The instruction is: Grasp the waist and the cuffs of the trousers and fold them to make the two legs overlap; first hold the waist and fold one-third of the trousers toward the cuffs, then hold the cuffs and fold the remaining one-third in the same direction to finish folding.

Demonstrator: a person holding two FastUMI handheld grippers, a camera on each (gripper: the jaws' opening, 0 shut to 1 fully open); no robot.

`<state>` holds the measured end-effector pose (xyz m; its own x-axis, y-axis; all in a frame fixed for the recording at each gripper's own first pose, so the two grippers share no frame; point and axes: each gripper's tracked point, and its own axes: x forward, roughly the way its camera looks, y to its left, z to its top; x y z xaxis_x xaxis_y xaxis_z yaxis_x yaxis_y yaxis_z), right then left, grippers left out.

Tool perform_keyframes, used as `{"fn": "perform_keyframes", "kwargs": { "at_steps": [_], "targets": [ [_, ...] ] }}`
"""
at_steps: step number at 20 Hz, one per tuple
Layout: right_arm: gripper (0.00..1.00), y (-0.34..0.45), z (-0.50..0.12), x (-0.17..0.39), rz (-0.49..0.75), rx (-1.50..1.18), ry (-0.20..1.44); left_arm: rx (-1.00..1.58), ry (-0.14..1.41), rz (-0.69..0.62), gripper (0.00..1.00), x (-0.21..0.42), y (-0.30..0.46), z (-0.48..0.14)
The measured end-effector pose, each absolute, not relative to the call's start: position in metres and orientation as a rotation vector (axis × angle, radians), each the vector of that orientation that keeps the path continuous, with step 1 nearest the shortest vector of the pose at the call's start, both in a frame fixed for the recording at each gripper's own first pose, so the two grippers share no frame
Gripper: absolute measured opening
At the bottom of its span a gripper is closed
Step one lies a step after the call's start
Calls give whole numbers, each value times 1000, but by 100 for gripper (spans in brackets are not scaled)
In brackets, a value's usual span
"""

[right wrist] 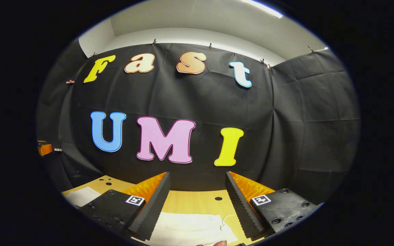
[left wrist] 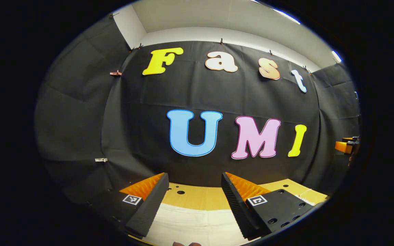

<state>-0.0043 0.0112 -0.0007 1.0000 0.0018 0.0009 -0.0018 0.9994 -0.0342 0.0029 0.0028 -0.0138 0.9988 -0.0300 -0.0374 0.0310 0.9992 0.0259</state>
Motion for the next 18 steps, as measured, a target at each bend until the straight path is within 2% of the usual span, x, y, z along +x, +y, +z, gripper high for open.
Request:
{"fn": "perform_keyframes", "kwargs": {
  "at_steps": [9, 17, 18],
  "targets": [
    [97, 16, -6, -7, 17, -91, 11, 106, 51, -85, 96, -4, 18, -25],
    [97, 7, -32, -15, 48, -301, 70, 321, 128, -139, 94, -18, 58, -68],
    [97, 6, -39, -21, 59, -329, 80, 376, 142, -155, 98, -20, 63, -79]
  ]
}}
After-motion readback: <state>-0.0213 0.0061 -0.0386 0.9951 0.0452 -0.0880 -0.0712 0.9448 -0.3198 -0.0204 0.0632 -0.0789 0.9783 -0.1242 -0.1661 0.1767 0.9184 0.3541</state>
